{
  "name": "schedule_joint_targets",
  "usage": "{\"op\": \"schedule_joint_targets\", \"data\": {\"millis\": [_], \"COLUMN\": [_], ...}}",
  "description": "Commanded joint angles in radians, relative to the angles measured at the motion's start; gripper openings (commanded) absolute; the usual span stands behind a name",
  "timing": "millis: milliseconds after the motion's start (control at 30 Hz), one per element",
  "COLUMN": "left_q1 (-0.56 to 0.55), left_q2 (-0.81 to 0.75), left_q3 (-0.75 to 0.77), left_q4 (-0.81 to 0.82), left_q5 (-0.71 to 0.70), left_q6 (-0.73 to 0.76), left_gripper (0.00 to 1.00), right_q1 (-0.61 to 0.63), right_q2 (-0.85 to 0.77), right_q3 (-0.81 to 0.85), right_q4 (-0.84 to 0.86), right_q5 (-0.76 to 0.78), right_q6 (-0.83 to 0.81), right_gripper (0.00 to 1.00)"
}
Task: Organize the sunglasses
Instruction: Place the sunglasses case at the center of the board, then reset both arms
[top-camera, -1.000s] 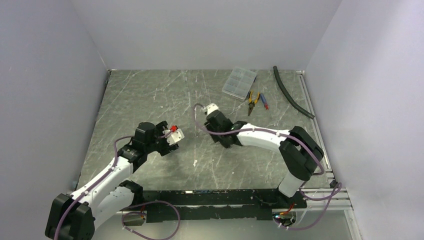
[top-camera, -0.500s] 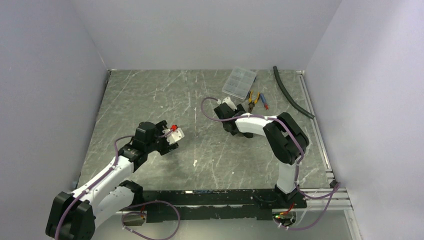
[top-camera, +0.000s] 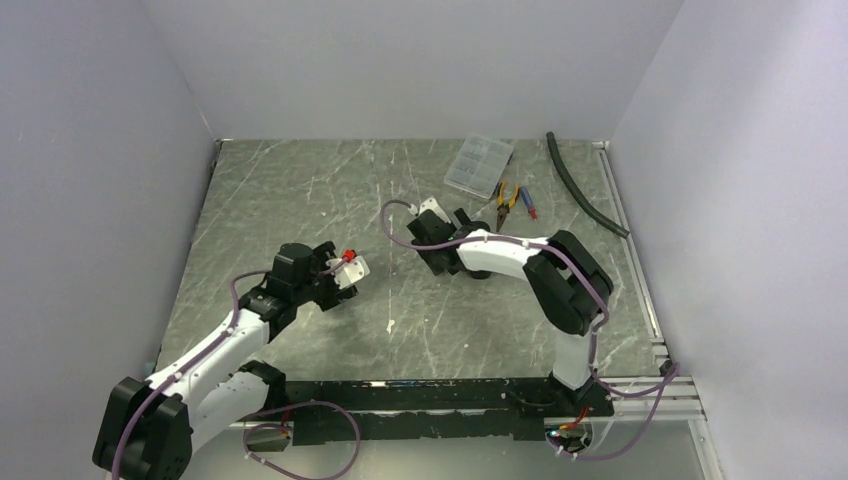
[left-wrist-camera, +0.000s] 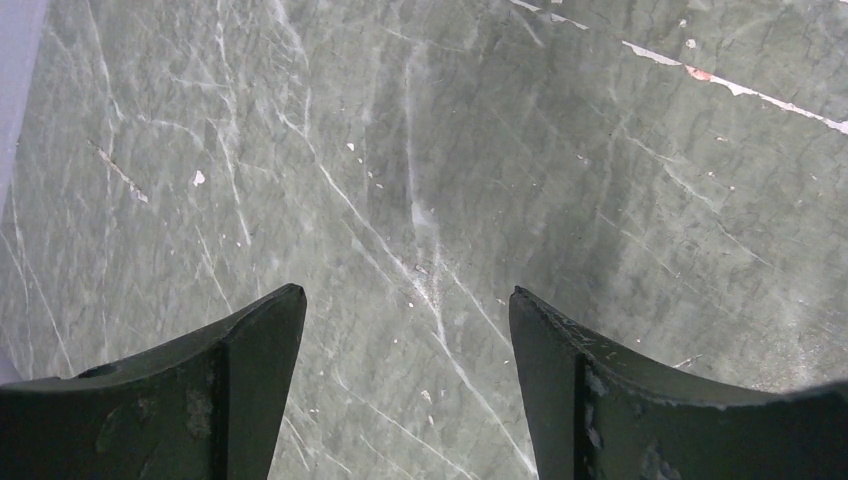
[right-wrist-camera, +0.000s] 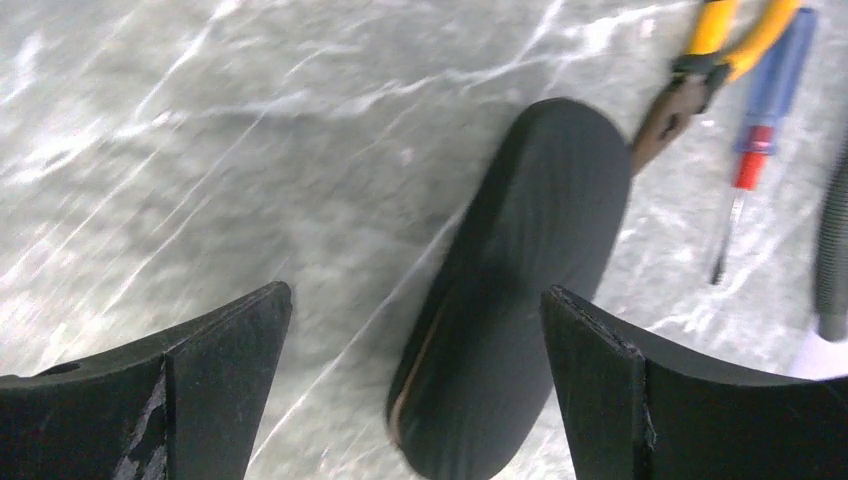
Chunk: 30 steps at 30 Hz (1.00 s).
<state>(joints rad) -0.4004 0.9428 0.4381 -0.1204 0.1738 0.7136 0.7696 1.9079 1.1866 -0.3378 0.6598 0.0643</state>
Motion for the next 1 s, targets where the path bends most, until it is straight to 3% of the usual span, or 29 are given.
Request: {"op": "schedule_joint_targets", "data": {"millis": [0,167,267,367,433,500,567,633,767,933,967], "left_q1": [0.006,0.051,0.149,0.283,0.368,0.428,0.456,0.465,0.465,0.465,0.465], "left_q2": [0.004,0.085,0.156,0.22,0.264,0.305,0.334,0.344,0.365,0.467,0.478], "left_q3": [0.033,0.056,0.077,0.091,0.098,0.12,0.141,0.127,0.074,0.034,0.054], "left_q4": [0.007,0.04,0.095,0.173,0.224,0.25,0.262,0.32,0.46,0.6,0.569], "left_q5": [0.001,-0.031,-0.039,0.001,0.04,0.044,-0.004,-0.067,-0.219,-0.242,-0.244], "left_q6": [-0.018,-0.098,-0.166,-0.264,-0.334,-0.401,-0.468,-0.536,-0.723,-0.765,-0.765], "left_gripper": [0.8,0.81,0.81,0.81,0.81,0.81,0.82,0.83,0.85,0.87,0.86], "right_q1": [-0.002,-0.149,-0.343,-0.503,-0.586,-0.633,-0.642,-0.642,-0.642,-0.642,-0.642], "right_q2": [-0.171,-0.534,-0.74,-0.86,-0.913,-0.957,-0.996,-1.012,-0.947,-0.732,-0.682], "right_q3": [-0.075,-0.299,-0.453,-0.584,-0.681,-0.752,-0.828,-0.888,-0.901,-0.781,-0.74], "right_q4": [0.029,0.32,0.465,0.507,0.518,0.493,0.552,0.655,0.651,0.467,0.415], "right_q5": [-0.255,-0.511,-0.501,-0.331,-0.113,0.099,0.21,0.233,0.319,0.409,0.421], "right_q6": [0.013,0.06,0.145,0.211,0.32,0.49,0.524,0.505,0.585,0.733,0.76], "right_gripper": [1.0,1.0,1.0,1.0,1.0,0.99,0.99,1.0,1.0,1.0,1.0]}}
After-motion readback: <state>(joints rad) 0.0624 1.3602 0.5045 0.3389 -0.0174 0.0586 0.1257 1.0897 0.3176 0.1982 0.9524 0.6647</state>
